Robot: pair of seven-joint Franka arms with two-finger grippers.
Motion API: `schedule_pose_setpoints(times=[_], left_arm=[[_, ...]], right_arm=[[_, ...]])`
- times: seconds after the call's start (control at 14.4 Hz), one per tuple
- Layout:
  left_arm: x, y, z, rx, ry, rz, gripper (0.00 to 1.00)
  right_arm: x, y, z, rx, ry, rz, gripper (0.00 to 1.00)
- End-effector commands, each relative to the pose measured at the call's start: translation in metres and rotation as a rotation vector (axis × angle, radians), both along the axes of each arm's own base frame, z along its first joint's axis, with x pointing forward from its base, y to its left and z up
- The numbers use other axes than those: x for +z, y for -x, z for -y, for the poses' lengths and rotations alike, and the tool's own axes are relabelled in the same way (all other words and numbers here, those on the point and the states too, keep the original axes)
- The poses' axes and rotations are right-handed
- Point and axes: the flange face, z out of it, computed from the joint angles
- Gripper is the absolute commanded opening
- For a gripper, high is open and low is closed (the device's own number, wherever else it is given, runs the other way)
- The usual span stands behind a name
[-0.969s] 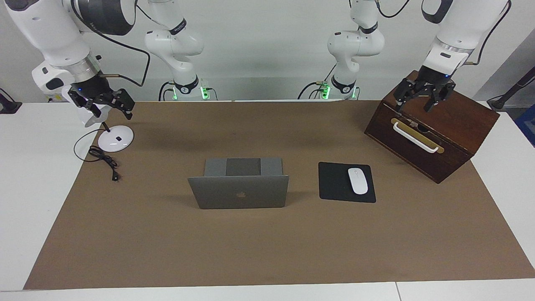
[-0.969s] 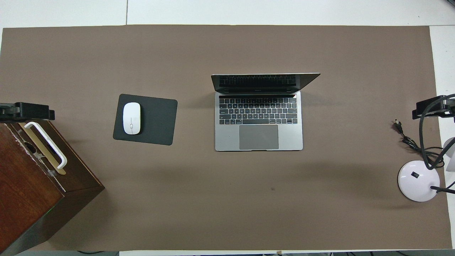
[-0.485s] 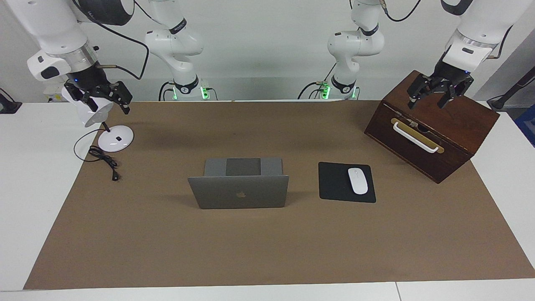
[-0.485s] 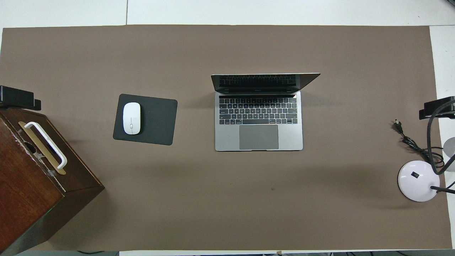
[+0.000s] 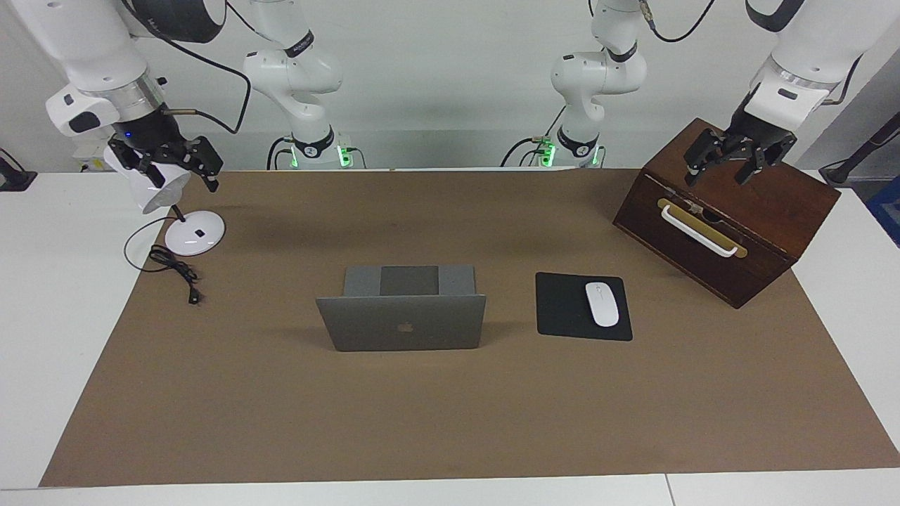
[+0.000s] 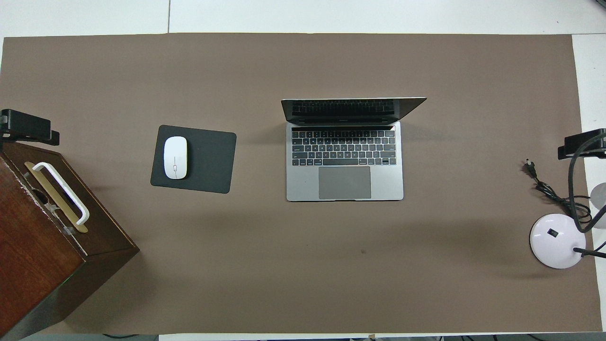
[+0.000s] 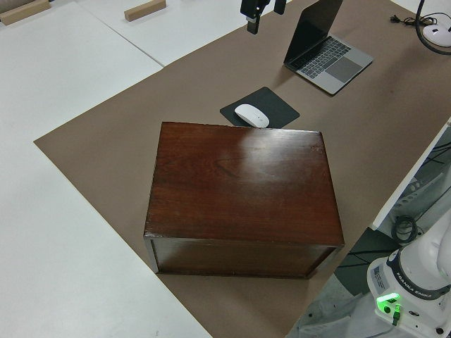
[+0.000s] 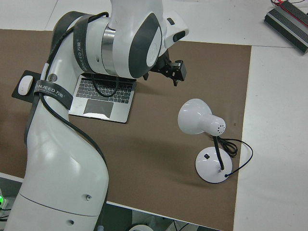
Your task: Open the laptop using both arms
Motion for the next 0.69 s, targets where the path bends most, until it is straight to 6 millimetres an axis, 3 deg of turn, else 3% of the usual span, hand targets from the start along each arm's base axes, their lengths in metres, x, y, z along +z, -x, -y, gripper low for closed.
schedule_pose_setpoints(times=[0.0,0.28,0.62], left_arm=[[-0.007,-0.007,-0.001,-0.007,-0.002,-0.026,1.00],[-0.025,0.002,0.000,-0.005,-0.005,-0.075,1.00],[-0.026,0.001,0.001,-0.007,-0.014,-0.062,1.00]], right_arm=[[-0.001,0.005,0.002,0.016,-0.002,0.010,1.00],[0.000,0.005,0.001,0.016,-0.002,0.010,1.00],[0.000,0.005,0.002,0.013,-0.002,0.010,1.00]])
